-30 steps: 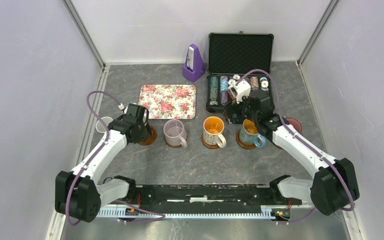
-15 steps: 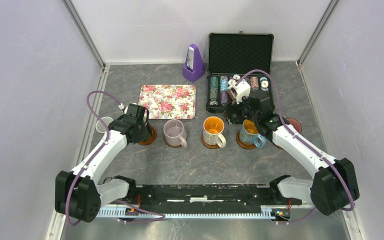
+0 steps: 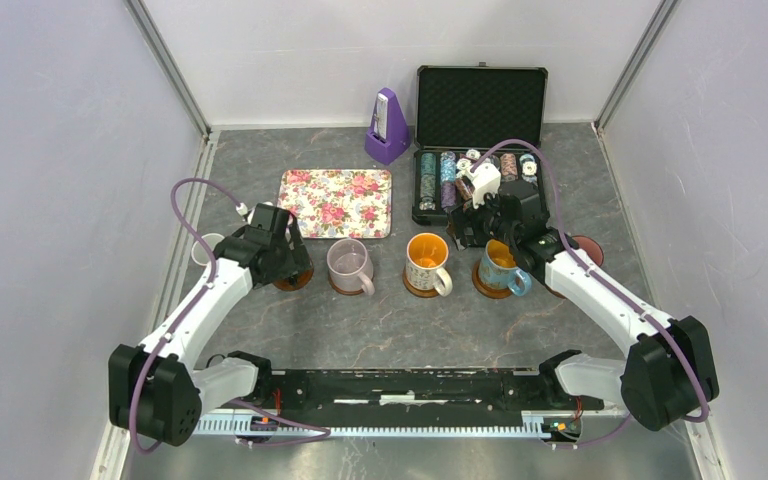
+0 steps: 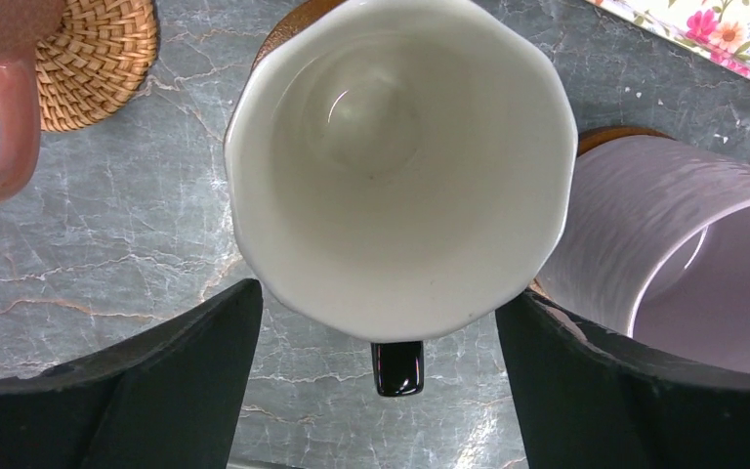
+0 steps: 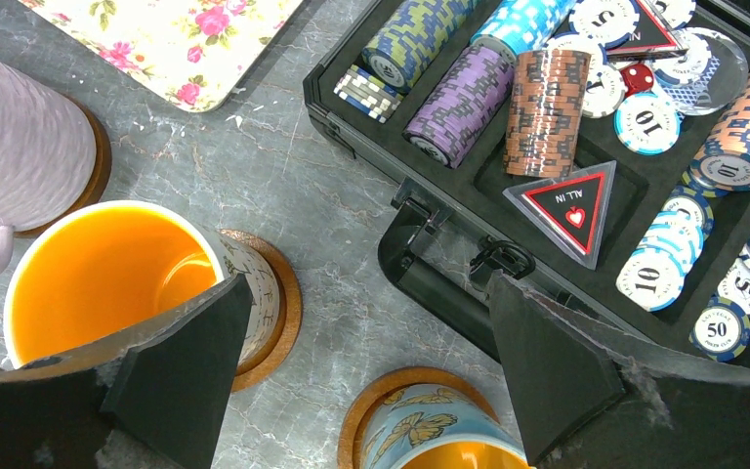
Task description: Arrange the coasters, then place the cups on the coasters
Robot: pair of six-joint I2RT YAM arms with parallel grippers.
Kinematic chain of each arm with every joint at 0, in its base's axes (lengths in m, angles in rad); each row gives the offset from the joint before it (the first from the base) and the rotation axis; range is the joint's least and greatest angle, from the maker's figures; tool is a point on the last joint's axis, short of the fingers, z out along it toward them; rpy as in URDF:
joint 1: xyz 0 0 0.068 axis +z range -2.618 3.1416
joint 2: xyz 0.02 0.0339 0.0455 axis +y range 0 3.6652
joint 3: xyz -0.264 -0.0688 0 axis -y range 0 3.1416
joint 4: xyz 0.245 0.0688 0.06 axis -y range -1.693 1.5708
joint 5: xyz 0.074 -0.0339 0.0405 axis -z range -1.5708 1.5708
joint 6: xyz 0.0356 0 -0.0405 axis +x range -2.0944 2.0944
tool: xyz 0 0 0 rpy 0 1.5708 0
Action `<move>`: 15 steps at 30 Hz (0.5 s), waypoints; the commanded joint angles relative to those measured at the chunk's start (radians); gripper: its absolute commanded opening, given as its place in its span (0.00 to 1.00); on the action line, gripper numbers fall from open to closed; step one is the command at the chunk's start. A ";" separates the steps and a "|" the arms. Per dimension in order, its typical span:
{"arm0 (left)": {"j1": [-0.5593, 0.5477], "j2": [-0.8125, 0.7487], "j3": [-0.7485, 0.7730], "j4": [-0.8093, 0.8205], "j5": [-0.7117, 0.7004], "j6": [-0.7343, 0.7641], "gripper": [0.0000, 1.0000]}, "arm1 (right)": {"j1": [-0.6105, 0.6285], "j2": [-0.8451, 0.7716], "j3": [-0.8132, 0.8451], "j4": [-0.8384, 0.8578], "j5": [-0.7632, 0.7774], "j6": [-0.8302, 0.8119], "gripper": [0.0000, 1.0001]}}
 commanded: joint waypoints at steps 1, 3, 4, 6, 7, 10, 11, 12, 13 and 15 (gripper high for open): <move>-0.005 -0.044 0.050 -0.026 0.012 0.024 0.97 | -0.003 -0.022 0.005 0.017 -0.007 -0.003 0.98; -0.005 -0.055 0.052 -0.026 0.017 0.032 1.00 | -0.003 -0.019 0.005 0.015 -0.010 -0.003 0.98; -0.005 -0.056 0.054 -0.026 0.020 0.034 1.00 | -0.003 -0.017 0.005 0.015 -0.011 -0.003 0.98; -0.005 -0.058 0.056 -0.025 0.024 0.036 1.00 | -0.003 -0.017 0.006 0.015 -0.014 -0.003 0.98; -0.005 -0.058 0.057 -0.026 0.025 0.037 1.00 | -0.003 -0.014 0.006 0.016 -0.015 -0.003 0.98; -0.005 -0.060 0.069 -0.028 0.029 0.044 1.00 | -0.004 -0.012 0.008 0.016 -0.018 -0.003 0.98; -0.005 -0.063 0.073 -0.028 0.030 0.050 1.00 | -0.003 -0.012 0.008 0.016 -0.018 -0.003 0.98; -0.005 -0.065 0.077 -0.029 0.030 0.053 1.00 | -0.003 -0.011 0.009 0.018 -0.020 -0.004 0.98; -0.005 -0.067 0.082 -0.033 0.030 0.057 1.00 | -0.003 -0.009 0.010 0.018 -0.021 -0.003 0.98; -0.003 -0.070 0.093 -0.042 0.035 0.070 1.00 | -0.003 -0.006 0.015 0.018 -0.024 -0.003 0.98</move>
